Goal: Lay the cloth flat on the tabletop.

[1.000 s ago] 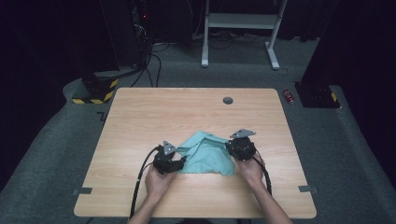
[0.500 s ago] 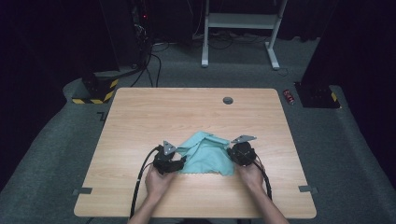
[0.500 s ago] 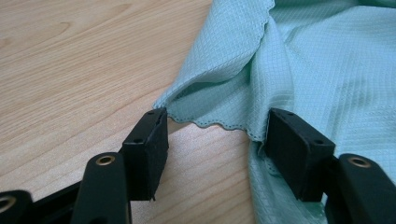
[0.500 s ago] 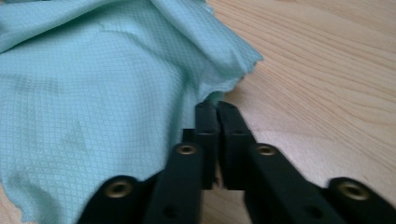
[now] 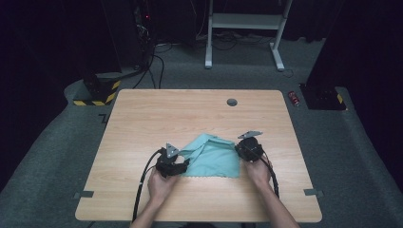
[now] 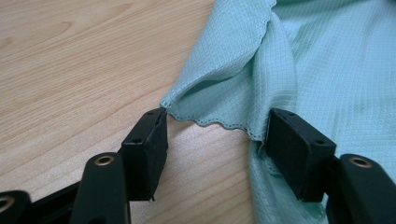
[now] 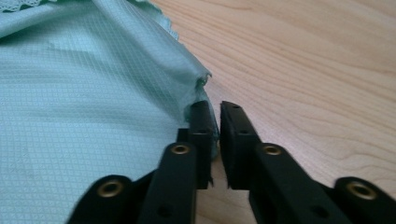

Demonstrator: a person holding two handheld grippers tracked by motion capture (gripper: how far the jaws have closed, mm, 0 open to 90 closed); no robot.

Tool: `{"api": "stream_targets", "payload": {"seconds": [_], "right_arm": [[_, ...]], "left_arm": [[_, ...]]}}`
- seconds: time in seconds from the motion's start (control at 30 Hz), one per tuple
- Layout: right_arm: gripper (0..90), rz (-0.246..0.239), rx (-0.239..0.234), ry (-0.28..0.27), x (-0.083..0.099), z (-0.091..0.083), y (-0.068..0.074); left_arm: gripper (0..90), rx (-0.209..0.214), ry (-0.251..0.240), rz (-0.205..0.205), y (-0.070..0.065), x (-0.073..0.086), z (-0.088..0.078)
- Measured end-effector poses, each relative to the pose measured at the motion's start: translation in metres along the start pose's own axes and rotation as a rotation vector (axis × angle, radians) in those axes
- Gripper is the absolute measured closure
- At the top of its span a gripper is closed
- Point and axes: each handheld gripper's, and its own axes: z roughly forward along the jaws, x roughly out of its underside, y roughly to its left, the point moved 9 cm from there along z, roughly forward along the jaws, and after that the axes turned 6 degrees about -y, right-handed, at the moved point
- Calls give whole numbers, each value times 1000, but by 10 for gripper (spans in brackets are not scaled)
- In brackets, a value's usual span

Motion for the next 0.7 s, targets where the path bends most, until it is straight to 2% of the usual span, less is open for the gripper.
{"api": "stream_targets", "payload": {"seconds": [0.07,0.2,0.3,0.4,0.53,0.7], "right_arm": [[788,5,-9,-30,-2,-6,2],[777,4,-36,-78,-1,-25,10],[777,-18,-59,-76,10,-35,18],[777,-24,-77,-82,21,-41,25],[764,-29,-108,-87,32,-46,38],[732,-64,-125,-82,41,-45,52]], "left_arm": [[394,3,0,4,1,0,0],[423,2,-27,-23,2,0,-7],[437,20,-62,-35,0,-7,-20],[444,46,-84,-25,-4,-15,-34],[460,96,-48,32,-20,-9,-43],[493,114,15,81,-32,7,-37]]}}
